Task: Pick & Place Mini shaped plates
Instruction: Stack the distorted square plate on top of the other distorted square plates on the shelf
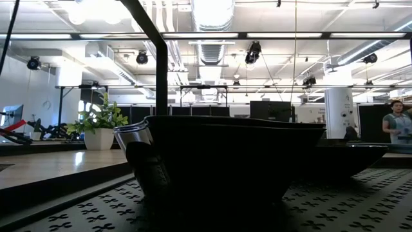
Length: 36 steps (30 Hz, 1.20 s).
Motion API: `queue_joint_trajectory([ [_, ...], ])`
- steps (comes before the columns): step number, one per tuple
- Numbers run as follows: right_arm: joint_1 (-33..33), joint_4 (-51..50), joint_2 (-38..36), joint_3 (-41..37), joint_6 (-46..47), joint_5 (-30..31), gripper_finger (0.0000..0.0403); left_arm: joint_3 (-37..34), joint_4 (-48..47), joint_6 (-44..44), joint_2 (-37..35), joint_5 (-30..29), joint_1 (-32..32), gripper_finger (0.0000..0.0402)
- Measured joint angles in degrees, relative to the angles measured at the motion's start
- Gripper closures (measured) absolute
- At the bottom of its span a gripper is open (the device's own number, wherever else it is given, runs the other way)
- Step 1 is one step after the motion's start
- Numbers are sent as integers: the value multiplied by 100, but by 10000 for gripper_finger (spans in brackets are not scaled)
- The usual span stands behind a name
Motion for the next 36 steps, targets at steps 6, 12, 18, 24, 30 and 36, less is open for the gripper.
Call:
queue_joint_trajectory([
  [6,0,-3,-69,0,1,0,344,154,163,338,568,630,2,401],
  [12,2,-7,-77,0,13,-2,344,933,-257,762,1303,861,1,402],
  [18,2,-16,-87,0,42,-2,344,1621,-713,508,1937,852,1,402],
  [24,2,-32,-158,0,-1,-3,344,1862,-788,649,2351,824,43,402],
  [30,2,-45,-308,0,-67,-5,344,1861,-841,845,2569,747,117,402],
  [36,2,-42,-452,0,-86,-7,344,1797,-927,877,2746,747,134,402],
])
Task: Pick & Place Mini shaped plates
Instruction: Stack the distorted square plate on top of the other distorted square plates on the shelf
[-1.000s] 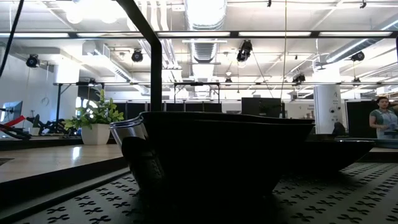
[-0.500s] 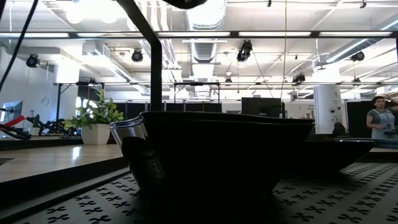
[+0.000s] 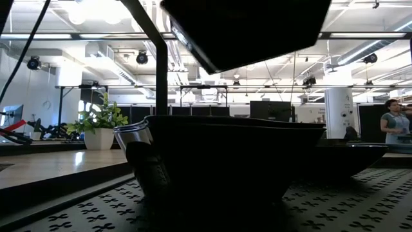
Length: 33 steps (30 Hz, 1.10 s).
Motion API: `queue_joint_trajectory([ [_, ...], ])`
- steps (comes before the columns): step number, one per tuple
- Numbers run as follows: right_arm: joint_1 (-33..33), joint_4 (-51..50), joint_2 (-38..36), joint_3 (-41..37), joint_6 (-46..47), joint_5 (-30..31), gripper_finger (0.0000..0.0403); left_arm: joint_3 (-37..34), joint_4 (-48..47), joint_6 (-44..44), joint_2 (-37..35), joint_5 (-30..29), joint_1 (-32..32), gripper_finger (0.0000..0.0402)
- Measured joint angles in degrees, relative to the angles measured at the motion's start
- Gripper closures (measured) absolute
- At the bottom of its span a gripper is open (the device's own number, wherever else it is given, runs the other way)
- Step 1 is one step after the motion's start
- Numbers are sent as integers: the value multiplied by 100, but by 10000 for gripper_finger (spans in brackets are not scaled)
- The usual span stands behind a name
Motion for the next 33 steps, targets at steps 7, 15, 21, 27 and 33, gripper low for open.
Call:
queue_joint_trajectory([
  [7,0,0,-42,1,-22,0,344,-225,-102,-156,0,-102,0,401],
  [15,0,2,-42,0,-23,2,344,-381,-91,-355,-12,-154,9,401],
  [21,0,2,-42,0,-168,3,344,-405,-109,-266,-13,-131,9,401],
  [27,0,4,-42,0,-171,4,344,-409,-113,-131,-11,-63,9,401],
  [33,0,4,-42,0,-169,2,344,-409,-112,-133,-11,185,13,401],
])
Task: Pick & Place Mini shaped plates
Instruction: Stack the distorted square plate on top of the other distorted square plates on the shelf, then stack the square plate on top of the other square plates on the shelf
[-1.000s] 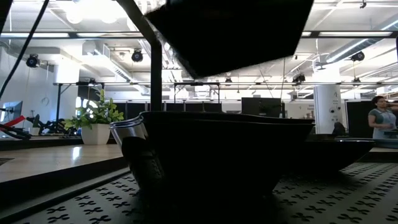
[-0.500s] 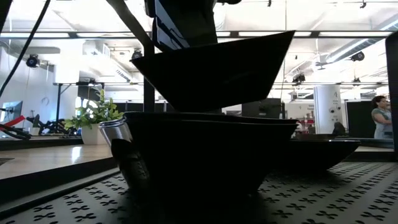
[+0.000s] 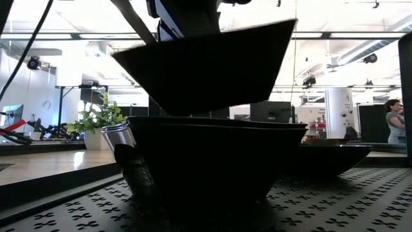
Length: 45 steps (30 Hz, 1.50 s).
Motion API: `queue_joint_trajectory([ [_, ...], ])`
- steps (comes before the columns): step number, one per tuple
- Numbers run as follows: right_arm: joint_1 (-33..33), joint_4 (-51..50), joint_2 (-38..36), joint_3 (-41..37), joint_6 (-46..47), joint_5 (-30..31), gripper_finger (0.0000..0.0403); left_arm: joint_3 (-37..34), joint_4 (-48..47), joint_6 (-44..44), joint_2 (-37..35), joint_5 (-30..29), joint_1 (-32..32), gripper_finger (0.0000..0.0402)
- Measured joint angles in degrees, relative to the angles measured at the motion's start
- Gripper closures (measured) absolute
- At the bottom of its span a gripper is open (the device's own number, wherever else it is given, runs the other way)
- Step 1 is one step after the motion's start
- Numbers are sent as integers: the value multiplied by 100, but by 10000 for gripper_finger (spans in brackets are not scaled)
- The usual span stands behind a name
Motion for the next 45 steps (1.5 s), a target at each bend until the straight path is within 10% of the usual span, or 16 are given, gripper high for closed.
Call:
queue_joint_trajectory([
  [34,0,2,2,0,0,0,344,245,-268,240,-211,375,15,344],
  [45,1,0,2,1,1,-2,344,224,-260,1744,-262,126,11,344],
])
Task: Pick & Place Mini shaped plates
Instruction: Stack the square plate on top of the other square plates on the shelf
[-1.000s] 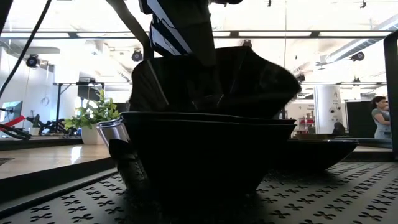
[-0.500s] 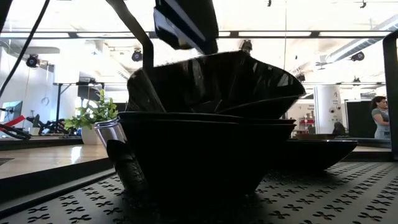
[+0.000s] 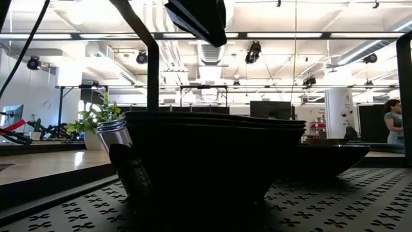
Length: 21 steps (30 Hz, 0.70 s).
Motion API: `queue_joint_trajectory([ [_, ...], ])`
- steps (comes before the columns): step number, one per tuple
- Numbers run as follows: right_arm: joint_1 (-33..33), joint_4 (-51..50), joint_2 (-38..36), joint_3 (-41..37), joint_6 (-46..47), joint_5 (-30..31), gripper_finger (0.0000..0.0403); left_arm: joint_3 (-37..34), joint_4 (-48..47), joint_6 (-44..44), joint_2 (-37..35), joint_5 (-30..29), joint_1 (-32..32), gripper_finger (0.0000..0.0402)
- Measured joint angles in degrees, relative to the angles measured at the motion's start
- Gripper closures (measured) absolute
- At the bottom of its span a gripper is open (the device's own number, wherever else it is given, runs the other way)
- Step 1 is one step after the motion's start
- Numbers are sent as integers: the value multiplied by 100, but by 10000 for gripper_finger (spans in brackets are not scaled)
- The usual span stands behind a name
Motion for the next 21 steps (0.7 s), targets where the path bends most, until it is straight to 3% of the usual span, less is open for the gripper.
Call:
queue_joint_trajectory([
  [9,1,-2,0,0,-16,0,344,155,-100,137,-114,-268,0,344],
  [21,1,-157,2,2,1,-4,344,160,-887,315,-1064,-724,-260,344],
])
